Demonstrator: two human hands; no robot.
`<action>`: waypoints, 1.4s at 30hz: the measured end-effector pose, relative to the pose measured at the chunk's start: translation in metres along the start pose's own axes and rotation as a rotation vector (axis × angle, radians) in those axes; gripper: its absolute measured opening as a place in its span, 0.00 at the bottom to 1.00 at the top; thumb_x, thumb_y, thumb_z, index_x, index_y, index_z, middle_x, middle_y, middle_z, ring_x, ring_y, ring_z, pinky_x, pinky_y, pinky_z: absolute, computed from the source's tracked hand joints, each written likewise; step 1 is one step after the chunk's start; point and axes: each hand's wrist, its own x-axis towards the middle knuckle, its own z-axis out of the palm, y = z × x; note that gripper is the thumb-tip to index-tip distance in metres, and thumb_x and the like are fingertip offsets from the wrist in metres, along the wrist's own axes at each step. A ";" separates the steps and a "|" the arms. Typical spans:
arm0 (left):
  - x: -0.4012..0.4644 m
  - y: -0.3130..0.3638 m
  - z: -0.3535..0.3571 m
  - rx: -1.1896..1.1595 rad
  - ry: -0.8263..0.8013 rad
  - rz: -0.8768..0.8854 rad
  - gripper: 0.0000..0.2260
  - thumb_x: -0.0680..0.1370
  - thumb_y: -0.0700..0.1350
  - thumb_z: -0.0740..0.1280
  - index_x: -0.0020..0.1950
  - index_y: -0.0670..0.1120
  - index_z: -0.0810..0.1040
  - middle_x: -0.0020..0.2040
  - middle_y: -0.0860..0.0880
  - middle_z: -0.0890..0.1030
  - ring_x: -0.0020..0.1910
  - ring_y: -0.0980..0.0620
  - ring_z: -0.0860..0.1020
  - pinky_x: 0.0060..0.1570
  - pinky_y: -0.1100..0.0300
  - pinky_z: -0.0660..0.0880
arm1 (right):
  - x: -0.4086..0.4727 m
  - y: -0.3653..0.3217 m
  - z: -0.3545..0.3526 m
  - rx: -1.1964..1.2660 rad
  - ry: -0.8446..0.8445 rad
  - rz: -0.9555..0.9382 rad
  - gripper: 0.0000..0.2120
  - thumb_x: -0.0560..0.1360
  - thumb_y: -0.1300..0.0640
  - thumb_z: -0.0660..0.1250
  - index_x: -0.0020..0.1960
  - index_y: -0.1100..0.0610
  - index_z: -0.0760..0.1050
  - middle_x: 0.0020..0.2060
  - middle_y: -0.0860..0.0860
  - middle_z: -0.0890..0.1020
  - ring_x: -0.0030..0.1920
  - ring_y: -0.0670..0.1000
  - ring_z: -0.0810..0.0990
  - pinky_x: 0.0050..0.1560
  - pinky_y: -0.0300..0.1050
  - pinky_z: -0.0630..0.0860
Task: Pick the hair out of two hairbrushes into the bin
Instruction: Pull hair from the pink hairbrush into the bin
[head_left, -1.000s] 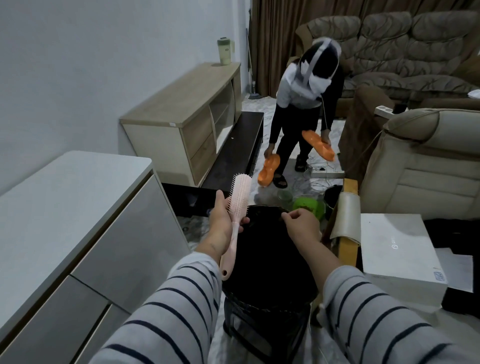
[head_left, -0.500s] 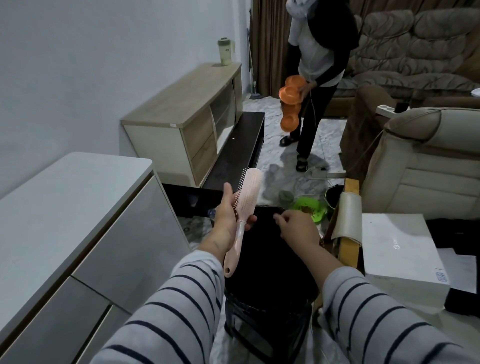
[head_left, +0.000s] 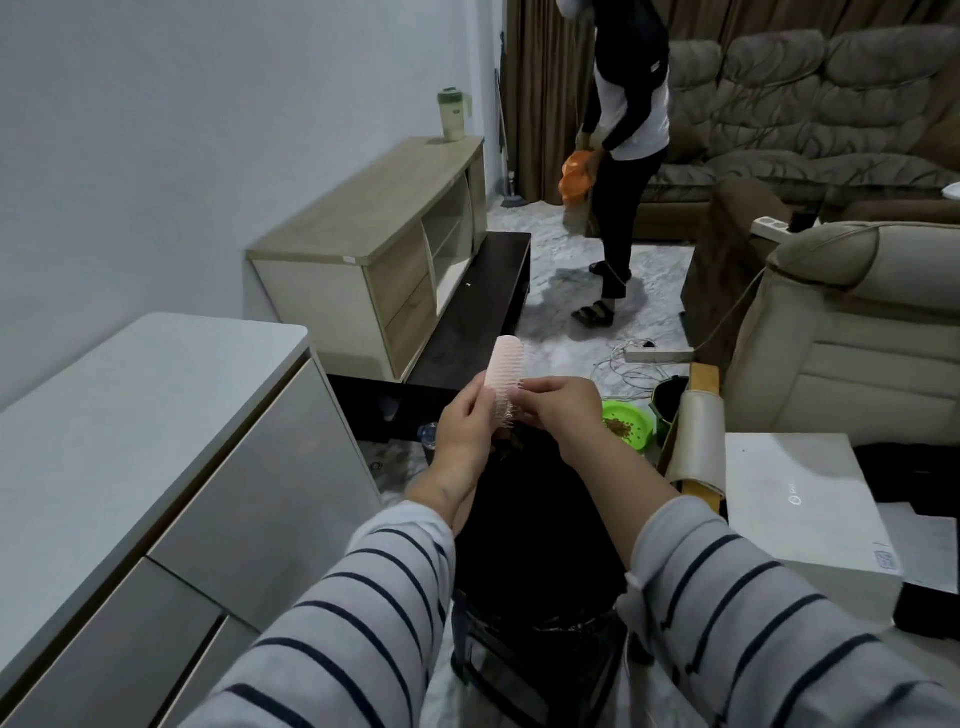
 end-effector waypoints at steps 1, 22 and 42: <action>-0.001 0.000 -0.002 0.070 -0.023 0.030 0.14 0.82 0.41 0.58 0.52 0.57 0.79 0.48 0.54 0.83 0.48 0.53 0.80 0.52 0.58 0.75 | -0.002 -0.001 -0.002 0.028 -0.004 0.027 0.05 0.67 0.69 0.73 0.37 0.62 0.79 0.33 0.58 0.81 0.30 0.50 0.80 0.35 0.37 0.80; 0.020 0.002 -0.017 0.465 0.062 0.134 0.17 0.83 0.41 0.57 0.72 0.44 0.71 0.54 0.44 0.69 0.53 0.53 0.69 0.53 0.71 0.61 | 0.004 0.037 -0.042 -0.439 0.238 0.023 0.12 0.67 0.55 0.74 0.29 0.55 0.75 0.29 0.52 0.79 0.37 0.54 0.79 0.43 0.48 0.77; 0.025 -0.002 0.000 0.512 -0.079 0.154 0.17 0.82 0.41 0.59 0.70 0.47 0.74 0.55 0.38 0.74 0.55 0.51 0.72 0.56 0.66 0.66 | -0.005 -0.009 -0.004 0.088 -0.068 0.002 0.15 0.67 0.73 0.71 0.54 0.68 0.79 0.35 0.56 0.82 0.34 0.51 0.79 0.42 0.39 0.79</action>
